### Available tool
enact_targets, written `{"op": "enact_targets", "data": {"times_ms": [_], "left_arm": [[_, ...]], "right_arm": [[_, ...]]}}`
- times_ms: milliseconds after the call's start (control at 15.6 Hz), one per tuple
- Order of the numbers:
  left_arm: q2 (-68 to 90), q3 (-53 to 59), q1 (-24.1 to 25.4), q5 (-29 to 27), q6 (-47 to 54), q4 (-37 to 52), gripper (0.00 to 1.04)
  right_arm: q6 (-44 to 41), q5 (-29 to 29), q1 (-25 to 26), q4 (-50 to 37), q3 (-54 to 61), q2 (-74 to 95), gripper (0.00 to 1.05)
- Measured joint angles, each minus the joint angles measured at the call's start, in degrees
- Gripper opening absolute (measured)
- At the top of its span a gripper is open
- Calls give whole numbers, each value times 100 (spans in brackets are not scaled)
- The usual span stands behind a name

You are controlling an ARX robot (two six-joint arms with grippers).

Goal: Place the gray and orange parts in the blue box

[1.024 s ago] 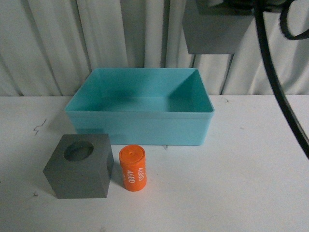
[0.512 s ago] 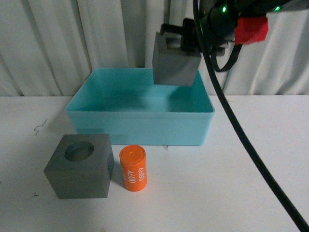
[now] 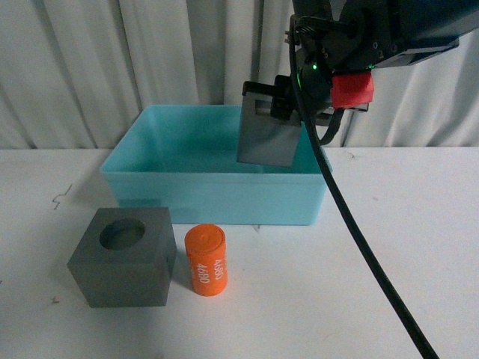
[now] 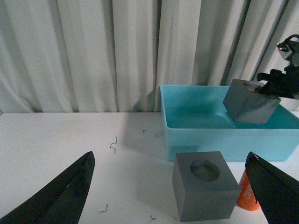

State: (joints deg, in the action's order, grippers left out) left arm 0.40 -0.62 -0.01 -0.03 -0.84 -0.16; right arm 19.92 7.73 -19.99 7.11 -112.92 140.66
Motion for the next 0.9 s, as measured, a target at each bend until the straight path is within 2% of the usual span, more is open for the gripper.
{"op": "enact_targets", "data": {"times_ms": [64,128,192,384,512,576,704,768,832,896], "left_arm": [[0,0,0,0,0,0,98],[0,0,0,0,0,-2,98],[0,0,0,0,0,0,98],[0,0,0,-2,0,0,98],[0,0,0,0,0,0,98],[0,0,0,0,0,-2,98],[0,0,0,0,0,-2,98],[0,0,0,0,0,-2,98],[0,0,0,0,0,0,98],[0,0,0,0,0,2,98]], "right_arm": [[13,11,-35,63,-151,87,19],[24,61,-70,319,-568,365,34],[170,208,-61,-57,-389,273,67],[367,142,157,-1285,1362,-1095,99],[472,52,599,-2090,3233,-3117,98],[640,-52,857,-2114,4181,-4203,98],[1259,-284,1499,-1340,6688,-6581,98],[1408,-282,1561,-1169,7650,-7215,98],[1099,-293,1547,-2406,8456,-7385,92],[223,-321,1554,-3875,9036,-7471,79]]}}
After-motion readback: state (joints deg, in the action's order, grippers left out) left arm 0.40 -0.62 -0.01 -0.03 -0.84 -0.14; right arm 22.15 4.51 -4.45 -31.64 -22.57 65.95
